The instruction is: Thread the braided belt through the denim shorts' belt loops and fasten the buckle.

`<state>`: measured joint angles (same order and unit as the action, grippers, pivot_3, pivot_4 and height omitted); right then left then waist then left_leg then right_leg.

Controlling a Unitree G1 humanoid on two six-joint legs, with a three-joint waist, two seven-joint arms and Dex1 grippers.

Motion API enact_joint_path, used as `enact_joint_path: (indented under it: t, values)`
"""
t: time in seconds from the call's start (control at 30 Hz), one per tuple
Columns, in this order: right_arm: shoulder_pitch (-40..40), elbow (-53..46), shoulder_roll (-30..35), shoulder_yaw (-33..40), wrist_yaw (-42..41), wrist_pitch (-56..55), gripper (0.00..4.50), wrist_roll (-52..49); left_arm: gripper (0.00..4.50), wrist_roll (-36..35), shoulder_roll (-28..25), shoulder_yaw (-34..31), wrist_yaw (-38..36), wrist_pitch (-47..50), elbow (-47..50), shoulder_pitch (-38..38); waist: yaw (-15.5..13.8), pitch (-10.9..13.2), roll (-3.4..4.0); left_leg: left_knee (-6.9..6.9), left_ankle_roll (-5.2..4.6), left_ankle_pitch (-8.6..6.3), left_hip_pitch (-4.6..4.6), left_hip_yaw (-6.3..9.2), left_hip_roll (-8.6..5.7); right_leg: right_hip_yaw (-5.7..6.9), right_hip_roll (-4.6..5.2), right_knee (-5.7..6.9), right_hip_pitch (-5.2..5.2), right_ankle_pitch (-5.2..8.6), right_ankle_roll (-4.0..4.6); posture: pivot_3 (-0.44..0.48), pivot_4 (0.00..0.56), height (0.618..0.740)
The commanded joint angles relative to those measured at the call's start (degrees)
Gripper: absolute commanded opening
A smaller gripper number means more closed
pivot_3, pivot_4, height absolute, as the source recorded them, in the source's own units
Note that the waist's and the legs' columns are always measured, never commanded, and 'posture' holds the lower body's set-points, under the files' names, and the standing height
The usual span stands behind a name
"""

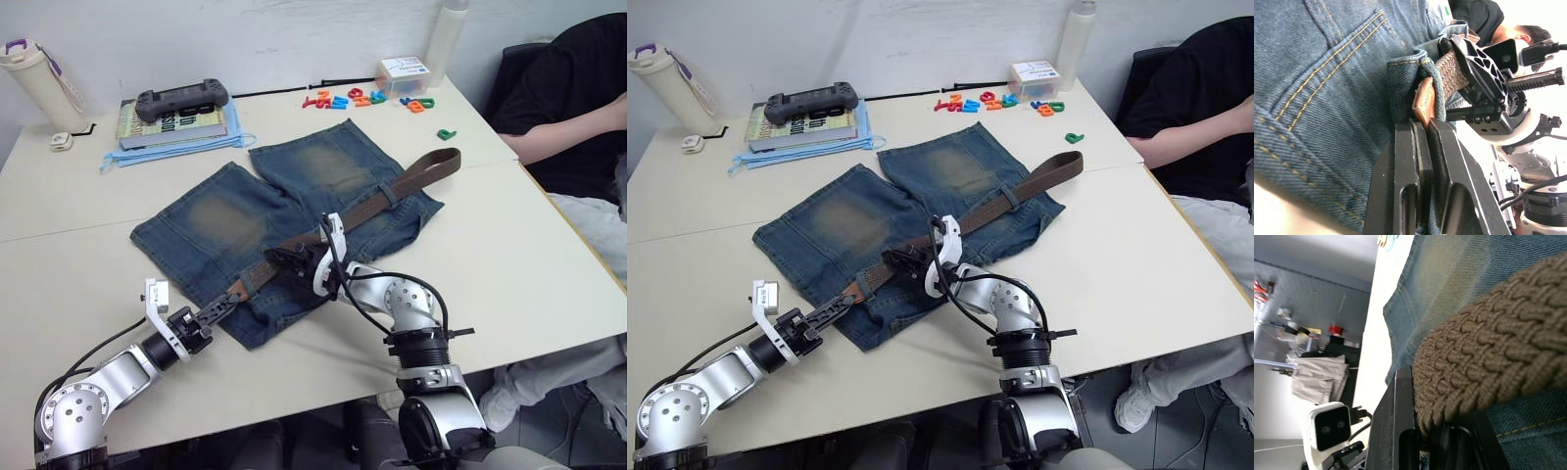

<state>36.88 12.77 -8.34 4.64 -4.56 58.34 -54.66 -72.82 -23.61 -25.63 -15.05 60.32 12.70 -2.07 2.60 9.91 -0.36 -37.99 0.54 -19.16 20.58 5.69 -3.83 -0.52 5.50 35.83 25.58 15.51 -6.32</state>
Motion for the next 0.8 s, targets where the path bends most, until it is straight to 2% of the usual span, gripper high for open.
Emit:
enact_joint_path:
  t: [0.03,0.1,0.13,0.17,0.23,0.47,0.63,0.73,0.8]
  values:
    - [0.5,-2.6,-4.3,-2.3,0.5,1.7,1.70,0.3,0.00,-1.7,0.1,-0.8,-0.1,-1.4,0.8,0.7,0.0,0.0,0.02,0.00,0.00,0.00,0.00,0.00,0.00,0.00,0.00,0.00,0.00,0.00,0.00,0.000,0.150,0.713]
    - [0.2,-3.7,-3.7,-2.0,1.1,2.4,2.43,0.2,0.00,-1.6,0.2,-0.6,0.0,-1.6,0.6,0.7,-0.1,0.0,0.03,0.00,0.00,0.00,0.02,0.00,0.00,0.00,0.00,-0.02,0.02,0.00,0.00,0.000,0.150,0.713]
    - [-0.2,-4.9,-3.0,-1.5,1.6,3.5,3.04,-0.6,0.00,-1.5,0.2,-0.6,0.0,-1.7,0.6,0.7,-0.2,0.0,0.03,0.00,0.01,0.00,0.02,0.00,0.00,0.00,0.00,-0.03,0.02,0.00,0.00,0.000,0.150,0.713]
    - [-0.8,-6.5,-2.1,-1.0,2.2,4.9,3.20,-1.4,0.00,-1.4,0.3,-0.5,0.0,-1.8,0.6,0.8,-0.3,0.0,0.03,0.01,0.00,-0.01,0.03,0.00,0.00,0.00,0.00,-0.05,0.02,0.00,0.00,0.000,0.150,0.713]
    - [-2.4,-10.3,0.3,-0.4,3.1,7.6,4.13,-2.3,0.00,-1.3,0.3,-0.4,0.0,-2.0,0.5,0.8,-0.6,0.0,0.03,0.01,0.00,-0.01,0.05,0.00,-0.01,0.00,0.01,-0.07,0.02,0.00,0.00,0.000,0.150,0.713]
    - [-8.3,-27.7,12.3,-1.1,2.7,16.5,4.13,-2.9,0.00,-1.3,0.6,-0.2,0.2,-2.7,0.3,0.7,-1.1,0.0,0.03,0.00,-0.04,-0.04,0.11,0.02,-0.04,0.02,0.05,-0.20,0.00,-0.01,-0.02,0.000,0.150,0.713]
    - [-9.0,-35.6,19.6,-0.5,-0.9,13.9,4.13,-1.9,0.00,-1.2,0.6,0.0,0.1,-2.9,0.5,0.4,-0.9,0.0,0.04,0.02,-0.03,-0.05,0.11,0.02,0.00,0.03,0.01,-0.22,0.00,-0.01,-0.02,0.000,0.150,0.713]
    - [-9.5,-38.0,21.3,-1.7,-1.7,12.3,3.35,0.0,0.00,-1.3,0.5,0.0,0.1,-3.0,0.5,0.3,-1.0,0.1,0.03,0.05,-0.01,-0.05,0.11,0.04,0.04,0.04,0.00,-0.25,0.00,0.00,-0.01,0.000,0.150,0.713]
    - [-9.9,-39.2,21.5,-2.3,-2.1,11.5,2.45,0.4,0.00,-1.3,0.4,0.0,0.1,-2.9,0.5,0.2,-1.0,0.1,0.03,0.05,-0.02,-0.05,0.11,0.04,0.02,0.04,0.01,-0.25,0.00,0.00,-0.01,0.000,0.150,0.713]
